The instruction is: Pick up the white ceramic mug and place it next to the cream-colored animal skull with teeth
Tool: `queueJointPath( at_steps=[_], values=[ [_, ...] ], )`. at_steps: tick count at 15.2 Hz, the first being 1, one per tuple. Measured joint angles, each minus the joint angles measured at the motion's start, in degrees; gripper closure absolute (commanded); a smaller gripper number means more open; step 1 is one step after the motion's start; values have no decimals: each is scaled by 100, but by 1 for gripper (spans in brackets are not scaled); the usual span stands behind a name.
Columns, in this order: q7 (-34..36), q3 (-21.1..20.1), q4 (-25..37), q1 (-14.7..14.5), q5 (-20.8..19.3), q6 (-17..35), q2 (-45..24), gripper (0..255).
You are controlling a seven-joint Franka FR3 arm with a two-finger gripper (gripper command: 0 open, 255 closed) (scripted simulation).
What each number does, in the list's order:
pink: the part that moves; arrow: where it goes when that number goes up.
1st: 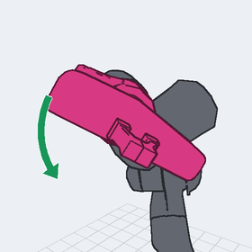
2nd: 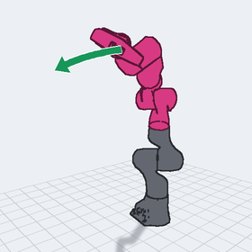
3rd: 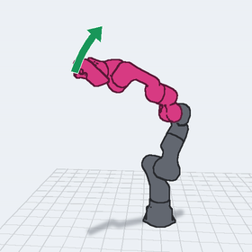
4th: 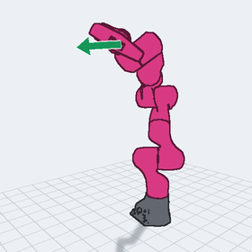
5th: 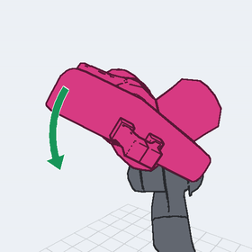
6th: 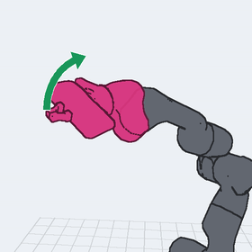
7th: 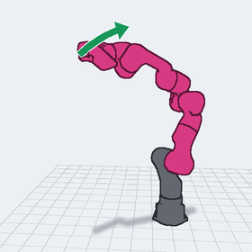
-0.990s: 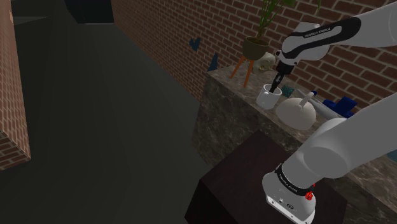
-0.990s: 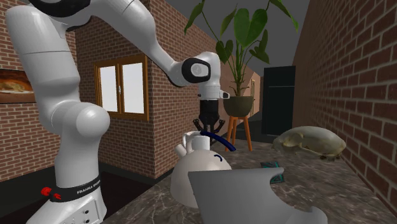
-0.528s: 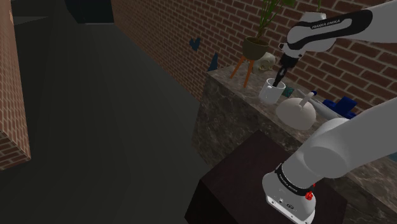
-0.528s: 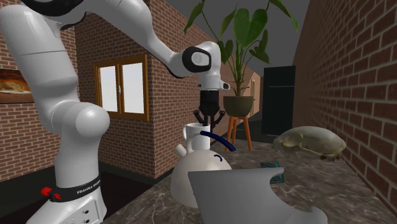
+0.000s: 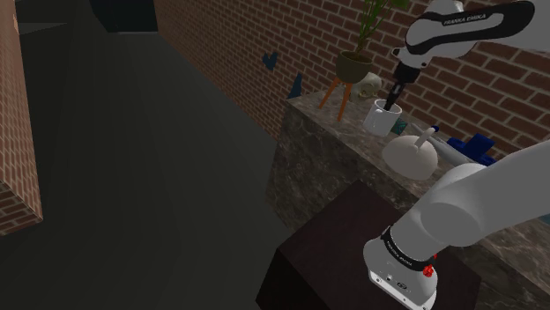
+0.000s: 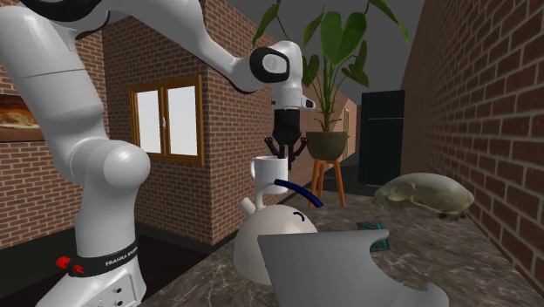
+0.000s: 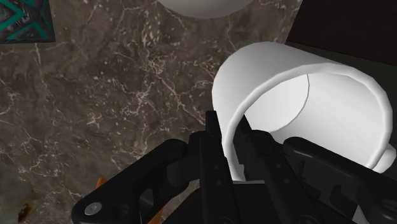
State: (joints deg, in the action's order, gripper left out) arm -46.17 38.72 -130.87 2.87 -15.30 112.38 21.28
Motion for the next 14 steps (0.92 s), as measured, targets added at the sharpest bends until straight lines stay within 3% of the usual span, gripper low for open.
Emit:
queueJointPath(
  at_steps=[14],
  values=[
    [8, -247, 944, -36, 71, -1110, 171, 255]
  ],
)
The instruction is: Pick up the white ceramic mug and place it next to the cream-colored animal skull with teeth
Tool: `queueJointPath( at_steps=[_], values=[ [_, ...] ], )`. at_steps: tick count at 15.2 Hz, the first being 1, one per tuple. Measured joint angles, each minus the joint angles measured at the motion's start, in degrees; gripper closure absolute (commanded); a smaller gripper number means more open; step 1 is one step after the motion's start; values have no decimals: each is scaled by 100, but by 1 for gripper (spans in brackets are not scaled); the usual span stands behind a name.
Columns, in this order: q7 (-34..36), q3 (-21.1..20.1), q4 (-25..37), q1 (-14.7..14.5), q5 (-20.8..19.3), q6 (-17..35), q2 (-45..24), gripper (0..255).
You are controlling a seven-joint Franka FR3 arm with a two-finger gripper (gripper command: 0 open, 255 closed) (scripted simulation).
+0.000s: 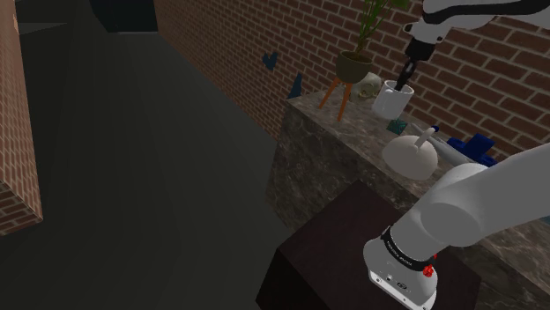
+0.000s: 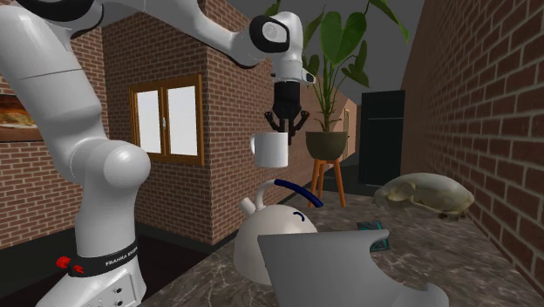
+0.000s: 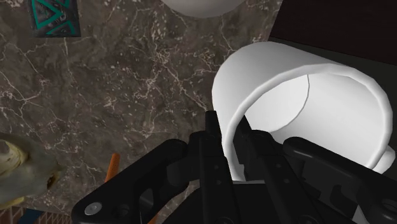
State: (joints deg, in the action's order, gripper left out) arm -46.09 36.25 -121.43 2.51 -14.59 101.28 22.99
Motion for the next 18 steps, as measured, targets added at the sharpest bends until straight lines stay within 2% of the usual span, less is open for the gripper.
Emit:
queueJointPath(
  at_steps=[6, 9, 14, 16, 18],
  values=[
    [-44, -54, 464, -28, 52, -439, -29, 255],
    [-359, 236, 949, -108, 265, -440, -529, 255],
    [-1323, 977, 2140, -119, 1110, -433, -1968, 255],
    [-1742, 1187, 2704, 42, 1561, -562, -2592, 255],
    [-2175, 1300, 3362, 362, 2128, -716, -3351, 255]
  ],
)
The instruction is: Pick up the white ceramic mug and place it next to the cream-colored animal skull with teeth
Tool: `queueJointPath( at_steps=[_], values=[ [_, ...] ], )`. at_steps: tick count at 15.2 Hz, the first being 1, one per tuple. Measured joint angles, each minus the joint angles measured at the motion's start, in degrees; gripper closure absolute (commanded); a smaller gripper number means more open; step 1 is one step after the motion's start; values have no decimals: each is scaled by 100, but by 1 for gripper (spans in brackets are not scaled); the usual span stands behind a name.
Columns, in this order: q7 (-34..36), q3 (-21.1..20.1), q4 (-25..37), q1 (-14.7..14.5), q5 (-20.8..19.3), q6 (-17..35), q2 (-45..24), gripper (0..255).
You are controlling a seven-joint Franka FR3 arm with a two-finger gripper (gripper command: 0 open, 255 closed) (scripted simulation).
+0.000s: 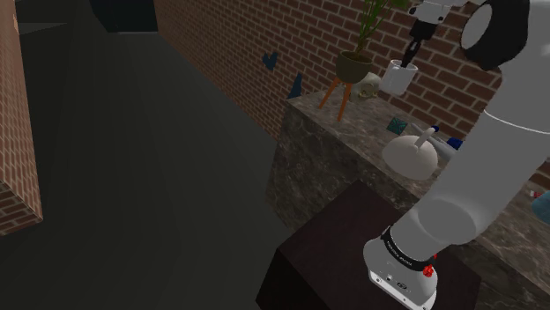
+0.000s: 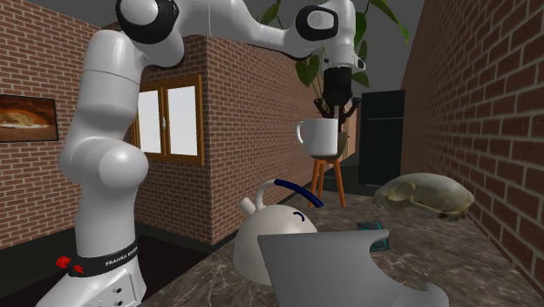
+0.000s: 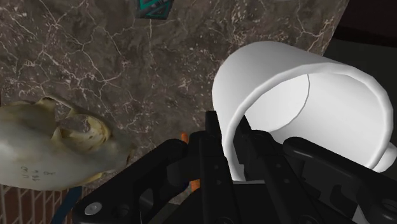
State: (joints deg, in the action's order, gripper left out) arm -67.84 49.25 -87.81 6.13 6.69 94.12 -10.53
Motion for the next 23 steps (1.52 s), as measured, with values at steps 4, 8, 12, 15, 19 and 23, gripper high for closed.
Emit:
queueJointPath(
  at_steps=[4, 8, 12, 15, 19, 23],
  values=[
    [-574, -105, 1498, 956, 949, -512, -1331, 255],
    [-749, -323, 2700, 1739, 1480, -943, -2193, 255],
    [-785, -310, 2296, 1611, 1459, -604, -2152, 255],
    [-794, -288, 1912, 1459, 1413, -320, -2071, 255],
    [-829, -283, 1525, 1353, 1404, 19, -2045, 255],
    [-858, -290, 1211, 1280, 1418, 320, -2051, 255]
  ],
)
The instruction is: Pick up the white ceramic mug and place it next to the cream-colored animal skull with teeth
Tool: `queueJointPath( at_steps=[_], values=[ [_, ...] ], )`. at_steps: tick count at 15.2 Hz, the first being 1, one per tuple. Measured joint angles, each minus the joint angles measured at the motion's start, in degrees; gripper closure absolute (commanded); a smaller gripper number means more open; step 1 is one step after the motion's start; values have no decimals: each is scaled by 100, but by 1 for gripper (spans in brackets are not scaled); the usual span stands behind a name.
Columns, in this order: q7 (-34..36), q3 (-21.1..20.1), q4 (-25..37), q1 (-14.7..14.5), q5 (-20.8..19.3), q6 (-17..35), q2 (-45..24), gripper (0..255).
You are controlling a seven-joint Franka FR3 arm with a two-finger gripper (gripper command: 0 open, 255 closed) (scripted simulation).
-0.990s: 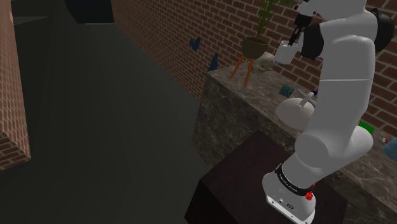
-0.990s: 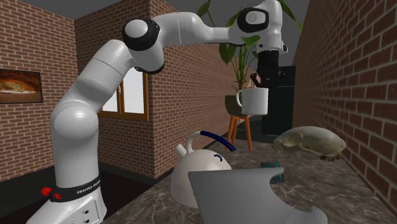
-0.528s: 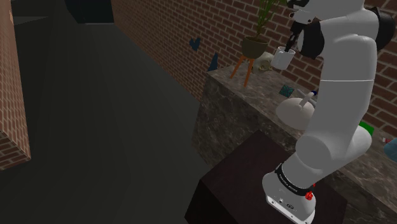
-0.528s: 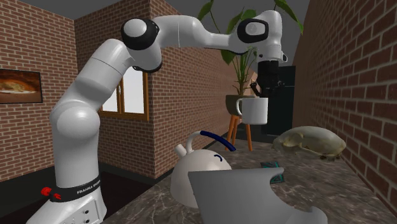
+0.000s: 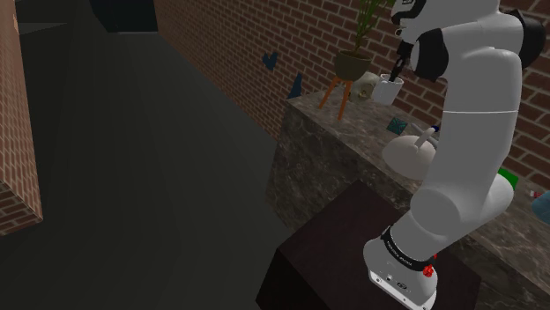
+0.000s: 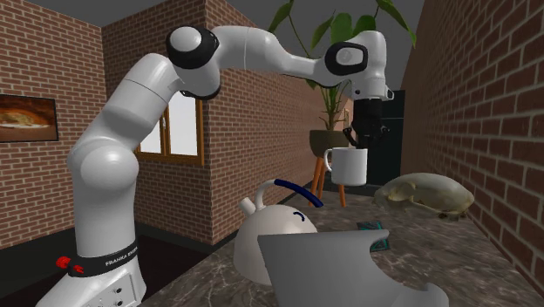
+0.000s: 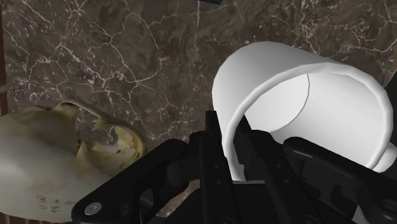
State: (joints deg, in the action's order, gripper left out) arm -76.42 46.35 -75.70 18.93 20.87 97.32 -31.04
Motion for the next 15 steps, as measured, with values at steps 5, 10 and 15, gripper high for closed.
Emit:
queueJointPath(
  at_steps=[5, 10, 15],
  values=[
    [-41, -14, -409, -97, 21, 385, -5, 255],
    [-85, -45, -735, -153, 73, 732, -52, 255],
    [-151, -101, -1000, -161, 160, 1065, -156, 255]
  ],
)
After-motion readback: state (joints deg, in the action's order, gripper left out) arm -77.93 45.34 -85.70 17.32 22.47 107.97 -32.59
